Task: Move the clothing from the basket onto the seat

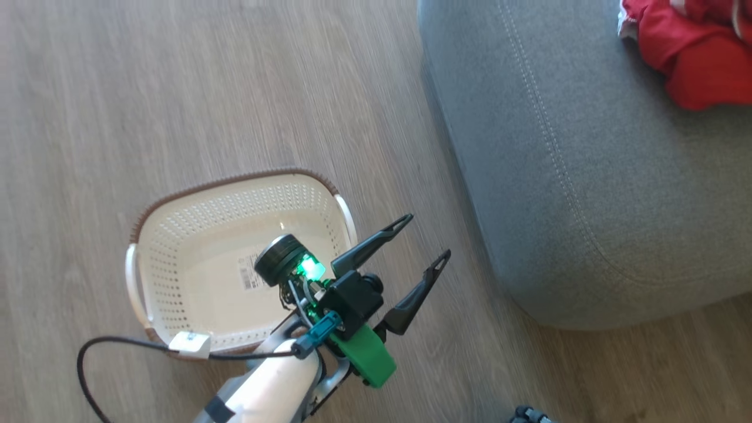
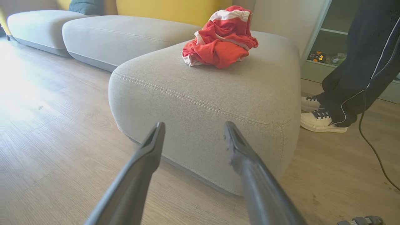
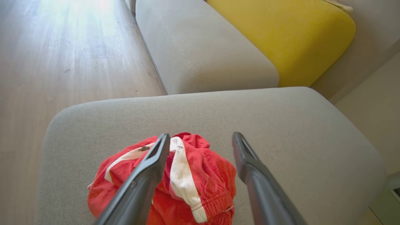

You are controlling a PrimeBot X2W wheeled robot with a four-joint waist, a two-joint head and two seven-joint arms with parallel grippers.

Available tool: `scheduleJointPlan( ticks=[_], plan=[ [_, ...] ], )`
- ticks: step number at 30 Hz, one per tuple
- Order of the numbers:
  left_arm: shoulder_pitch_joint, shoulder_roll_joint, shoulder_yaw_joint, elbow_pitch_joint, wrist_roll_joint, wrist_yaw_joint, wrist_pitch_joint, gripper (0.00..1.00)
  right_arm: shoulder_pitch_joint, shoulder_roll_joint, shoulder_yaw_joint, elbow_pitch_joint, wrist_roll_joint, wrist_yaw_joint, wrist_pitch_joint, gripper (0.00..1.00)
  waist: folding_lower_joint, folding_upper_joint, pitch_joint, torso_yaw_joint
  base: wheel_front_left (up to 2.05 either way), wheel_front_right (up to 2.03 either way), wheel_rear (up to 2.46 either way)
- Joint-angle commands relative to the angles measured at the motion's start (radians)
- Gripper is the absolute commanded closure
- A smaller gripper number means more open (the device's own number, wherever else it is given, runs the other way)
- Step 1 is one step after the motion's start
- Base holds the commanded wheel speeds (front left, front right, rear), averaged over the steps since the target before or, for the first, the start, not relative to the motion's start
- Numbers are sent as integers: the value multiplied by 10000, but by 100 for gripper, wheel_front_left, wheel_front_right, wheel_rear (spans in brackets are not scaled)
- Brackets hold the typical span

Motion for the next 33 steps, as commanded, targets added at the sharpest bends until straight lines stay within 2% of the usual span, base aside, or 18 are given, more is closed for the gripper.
scheduleJointPlan(
  ticks=[1,7,11,15,18,19,22,27,33],
  plan=[
    [103,-185,405,-293,81,-41,-49,0,283,-375,272,-758,311,-2,133,0,1,-1,-374,148,0,0,0],
    [390,-328,586,-365,98,-74,-49,0,909,-753,745,-2170,1018,-2,220,0,1,-1,-917,411,0,0,0],
    [600,-392,923,-472,59,15,-49,0,1612,-1026,1186,-3645,1468,-2,-412,0,1,-1,-1318,640,0,0,0],
    [762,-423,1342,-630,32,141,-49,0,2359,-1095,1310,-4572,1661,-2,-1262,0,1,-1,-1691,923,0,0,0],
    [877,-436,1780,-803,-68,316,-49,0,3003,-846,1150,-5228,1824,-2,-2228,0,1,-1,-1921,1167,0,0,0],
    [955,-441,2072,-910,-195,436,-49,0,3571,-565,1104,-5626,1878,-2,-2829,0,1,-1,-2087,1324,0,0,0],
    [1082,-444,2410,-1116,-393,672,-49,0,4457,-108,1175,-6258,1845,-2,-3549,0,1,-1,-2322,1526,0,0,0],
    [1315,-446,3090,-1369,-703,1064,-49,0,5773,594,1294,-7383,1694,-2,-4121,0,1,-1,-2621,1843,0,0,0],
    [1602,-446,3970,-1795,-828,1600,-49,0,7248,1445,1038,-8632,1224,-2,-4314,0,1,-1,-2818,2208,0,0,0]
  ],
)
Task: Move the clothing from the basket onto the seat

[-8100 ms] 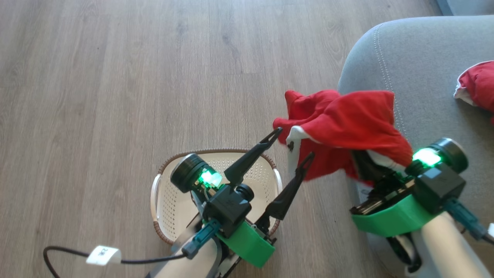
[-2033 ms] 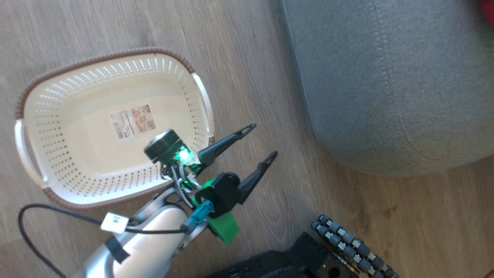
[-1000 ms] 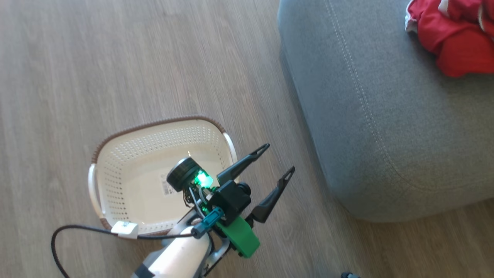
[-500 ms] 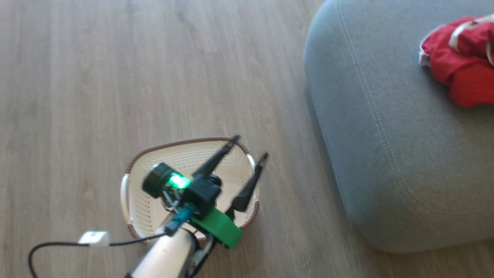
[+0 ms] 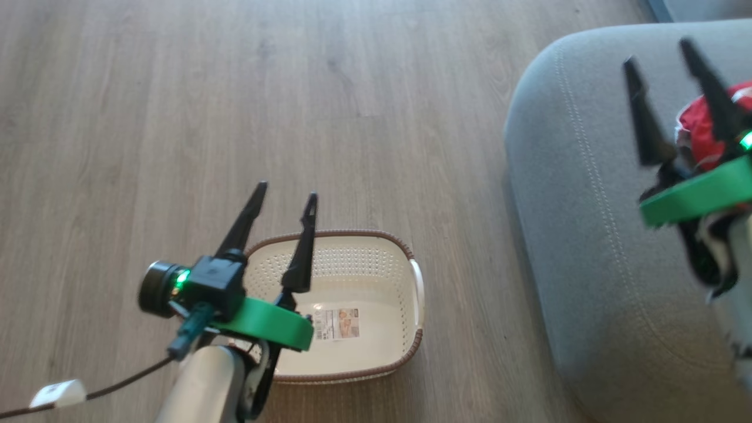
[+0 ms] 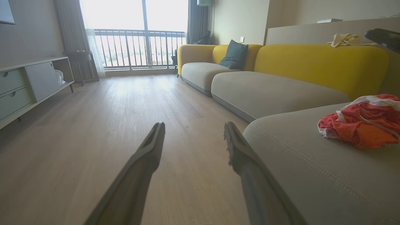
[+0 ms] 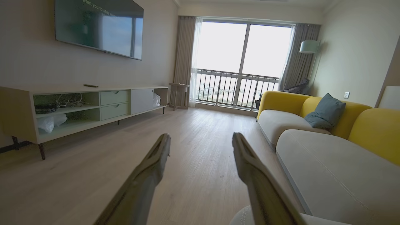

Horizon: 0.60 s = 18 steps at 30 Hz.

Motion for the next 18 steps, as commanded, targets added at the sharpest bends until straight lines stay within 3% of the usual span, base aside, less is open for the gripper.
scheduleJointPlan(
  ticks=[1,11,18],
  plan=[
    [-130,-44,476,-414,-118,127,-51,0,181,107,-106,-542,-119,-2,-84,0,1,-1,-48,132,0,0,0],
    [296,-44,1037,-719,79,542,-51,0,2288,1807,-859,-1849,-1181,-2,-91,0,1,-1,-75,554,0,0,0],
    [532,-45,876,-726,270,873,-51,0,3182,2293,-987,-1835,-1605,-2,-92,0,1,-1,-92,727,0,0,0]
  ],
)
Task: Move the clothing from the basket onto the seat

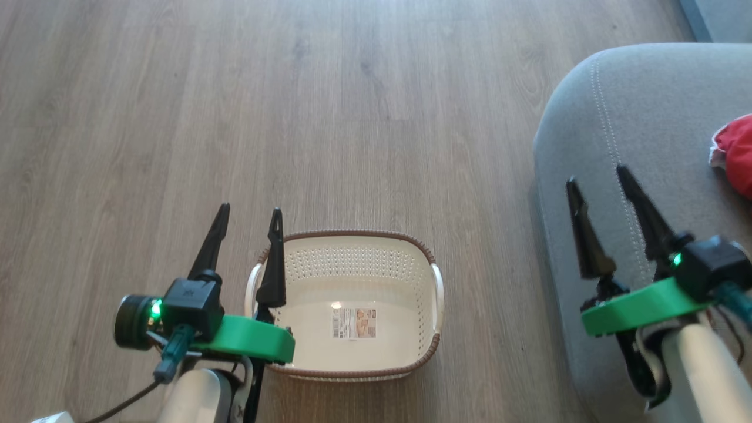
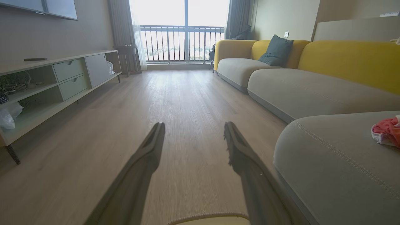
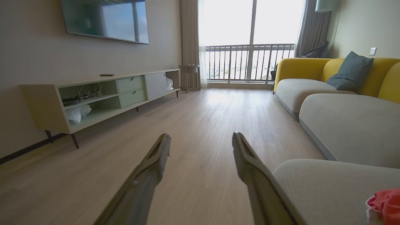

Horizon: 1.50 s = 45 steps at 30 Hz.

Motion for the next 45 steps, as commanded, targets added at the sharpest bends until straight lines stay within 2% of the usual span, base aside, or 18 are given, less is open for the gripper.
scheduleJointPlan(
  ticks=[1,5,12,20,32,45],
  plan=[
    [-233,-10,208,-309,-9,105,-51,0,-34,-94,187,-355,-281,-2,-92,0,1,-1,-30,49,0,0,0],
    [-156,-10,210,-70,-70,143,-51,0,341,86,33,-356,-436,-2,-92,0,1,-1,-107,111,0,0,0],
    [-48,-10,159,190,-97,-176,-51,0,789,369,-162,-428,-747,-2,-93,0,1,-1,-99,183,0,0,0],
    [92,-10,230,150,15,99,-51,0,1025,623,-298,-574,-829,-2,-93,0,1,-1,-75,176,0,0,0],
    [58,-10,350,482,20,206,-51,0,918,791,-460,-594,-815,-2,-93,0,1,-1,3,148,0,0,0],
    [56,-11,533,504,-559,-225,-51,0,828,813,-474,-555,-859,-2,-93,0,1,-1,96,114,0,0,0]
  ],
)
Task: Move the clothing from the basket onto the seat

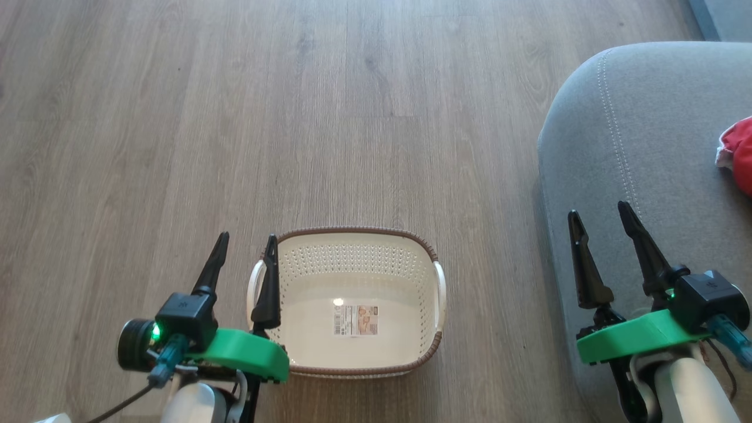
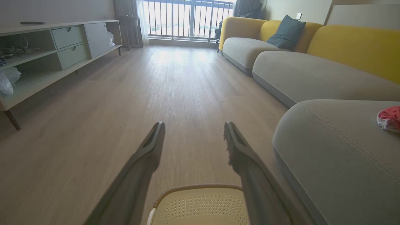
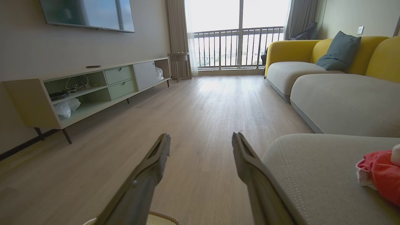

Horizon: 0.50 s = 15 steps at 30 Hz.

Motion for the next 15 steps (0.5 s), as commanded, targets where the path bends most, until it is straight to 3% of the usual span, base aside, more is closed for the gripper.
scheduleJointPlan(
  ticks=[1,15],
  plan=[
    [-304,-11,413,-269,-56,-53,-51,0,-294,-49,143,-314,-93,-2,-93,0,0,0,-9,0,0,0,0],
    [-355,-11,534,-190,-329,-293,-51,0,-357,-31,153,-309,-78,-2,-93,0,0,0,24,14,0,0,0]
  ],
)
